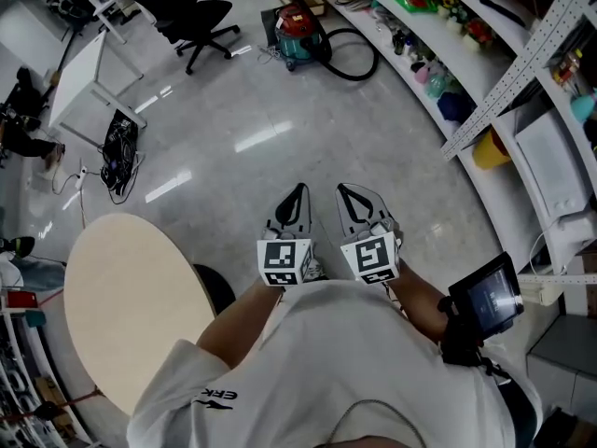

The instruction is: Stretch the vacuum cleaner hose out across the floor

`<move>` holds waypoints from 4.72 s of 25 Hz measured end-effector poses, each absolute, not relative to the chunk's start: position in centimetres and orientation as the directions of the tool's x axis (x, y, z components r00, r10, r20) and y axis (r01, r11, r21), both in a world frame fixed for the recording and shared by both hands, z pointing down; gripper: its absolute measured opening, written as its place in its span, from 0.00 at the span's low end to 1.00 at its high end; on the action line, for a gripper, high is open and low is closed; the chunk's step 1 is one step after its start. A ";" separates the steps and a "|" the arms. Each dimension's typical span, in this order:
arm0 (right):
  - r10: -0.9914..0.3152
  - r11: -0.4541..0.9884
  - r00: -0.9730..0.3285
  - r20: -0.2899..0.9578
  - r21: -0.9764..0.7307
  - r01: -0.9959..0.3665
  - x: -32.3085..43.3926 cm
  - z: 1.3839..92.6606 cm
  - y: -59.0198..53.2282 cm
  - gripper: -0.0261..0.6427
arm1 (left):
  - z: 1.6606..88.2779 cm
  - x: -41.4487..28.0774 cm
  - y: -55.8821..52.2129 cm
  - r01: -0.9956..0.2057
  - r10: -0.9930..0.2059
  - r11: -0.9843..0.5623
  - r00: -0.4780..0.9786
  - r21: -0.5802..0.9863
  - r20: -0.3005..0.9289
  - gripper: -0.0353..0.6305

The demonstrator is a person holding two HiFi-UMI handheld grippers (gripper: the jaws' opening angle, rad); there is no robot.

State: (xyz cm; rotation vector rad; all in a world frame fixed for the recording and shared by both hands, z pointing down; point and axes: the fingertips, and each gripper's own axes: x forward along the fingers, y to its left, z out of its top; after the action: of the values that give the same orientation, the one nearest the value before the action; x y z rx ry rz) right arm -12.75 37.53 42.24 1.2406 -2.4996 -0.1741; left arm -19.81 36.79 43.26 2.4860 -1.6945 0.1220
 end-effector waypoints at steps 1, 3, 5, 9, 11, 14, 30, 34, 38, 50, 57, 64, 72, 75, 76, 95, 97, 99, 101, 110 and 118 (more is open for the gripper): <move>-0.793 0.608 -0.555 0.251 0.262 -0.750 -13.4 42.2 37.0 0.04 | 43.3 -20.4 36.3 -0.930 -0.919 -0.361 0.367 0.068 0.140 0.06; -0.798 0.600 -0.545 0.256 0.267 -0.754 -14.2 42.4 35.9 0.04 | 43.6 -21.5 35.3 -0.930 -0.920 -0.358 0.366 0.085 0.140 0.06; -0.803 0.593 -0.536 0.261 0.268 -0.759 -14.8 42.7 34.9 0.04 | 43.9 -22.2 34.4 -0.929 -0.919 -0.356 0.368 0.101 0.140 0.06; -0.805 0.590 -0.531 0.263 0.272 -0.760 -16.2 42.6 32.6 0.04 | 44.0 -23.7 32.4 -0.928 -0.919 -0.355 0.368 0.112 0.140 0.06; -0.806 0.590 -0.531 0.262 0.274 -0.760 -16.6 42.6 31.4 0.04 | 44.0 -24.0 31.3 -0.927 -0.919 -0.357 0.370 0.115 0.138 0.06; -0.807 0.588 -0.531 0.258 0.268 -0.763 -16.6 42.6 29.3 0.04 | 43.9 -23.8 29.2 -0.925 -0.917 -0.361 0.375 0.115 0.135 0.06; -0.788 0.615 -0.577 0.214 0.259 -0.745 -12.3 40.4 9.3 0.04 | 41.0 -19.0 8.7 -0.933 -0.930 -0.346 0.355 0.104 0.092 0.06; -0.776 0.630 -0.591 0.219 0.259 -0.732 -10.5 40.6 5.6 0.04 | 40.9 -17.2 5.0 -0.939 -0.937 -0.328 0.338 0.104 0.088 0.06; -0.769 0.639 -0.596 0.230 0.241 -0.731 -9.5 41.2 2.2 0.04 | 41.3 -16.5 2.2 -0.945 -0.940 -0.313 0.323 0.099 0.107 0.06; -0.778 0.623 -0.567 0.270 0.214 -0.753 -11.3 43.1 -7.8 0.04 | 42.6 -18.8 -7.9 -0.939 -0.932 -0.325 0.338 0.109 0.132 0.06; -0.805 0.586 -0.529 0.269 0.224 -0.779 -15.4 42.6 -15.7 0.04 | 42.1 -23.3 -15.9 -0.929 -0.923 -0.352 0.365 0.118 0.121 0.06; -0.826 0.553 -0.493 0.272 0.225 -0.802 -20.3 43.7 -21.6 0.04 | 43.2 -28.3 -21.8 -0.916 -0.911 -0.383 0.396 0.122 0.118 0.06; -0.820 0.554 -0.481 0.310 0.217 -0.804 -23.0 44.5 -26.9 0.04 | 44.0 -31.5 -26.9 -0.916 -0.911 -0.370 0.390 0.155 0.136 0.06; -0.814 0.563 -0.488 0.316 0.218 -0.797 -23.4 45.0 -29.4 0.04 | 44.6 -32.0 -29.4 -0.919 -0.914 -0.358 0.381 0.164 0.141 0.06; -0.812 0.566 -0.491 0.317 0.216 -0.796 -23.5 45.3 -30.4 0.04 | 44.9 -32.1 -30.4 -0.921 -0.915 -0.354 0.378 0.163 0.144 0.06; -0.780 0.610 -0.546 0.304 0.180 -0.771 -19.9 45.7 -53.9 0.04 | 45.3 -29.5 -53.3 -0.957 -0.940 -0.270 0.286 0.106 0.188 0.06; -0.777 0.614 -0.549 0.306 0.181 -0.768 -19.3 46.0 -55.5 0.04 | 45.5 -29.1 -55.0 -0.960 -0.942 -0.259 0.276 0.107 0.192 0.06; -0.777 0.613 -0.547 0.312 0.178 -0.770 -18.9 46.2 -57.0 0.04 | 45.6 -28.8 -56.5 -0.961 -0.942 -0.255 0.272 0.107 0.199 0.06; -0.777 0.610 -0.543 0.320 0.168 -0.774 -18.8 46.4 -58.1 0.04 | 45.7 -28.7 -57.6 -0.961 -0.939 -0.259 0.275 0.102 0.208 0.06; -0.773 0.596 -0.517 0.369 0.139 -0.791 -18.6 49.3 -64.7 0.04 | 47.4 -29.1 -65.0 -0.956 -0.926 -0.281 0.293 0.084 0.236 0.06; -0.772 0.568 -0.474 0.423 0.125 -0.813 -21.2 52.0 -72.8 0.04 | 50.0 -32.0 -73.6 -0.944 -0.904 -0.312 0.330 0.109 0.271 0.06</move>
State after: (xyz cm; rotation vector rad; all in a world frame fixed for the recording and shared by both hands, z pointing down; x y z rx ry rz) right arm -21.19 -72.76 51.95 1.2777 -2.3694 0.1290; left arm -31.95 -73.60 49.97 2.3492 -1.6710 0.2323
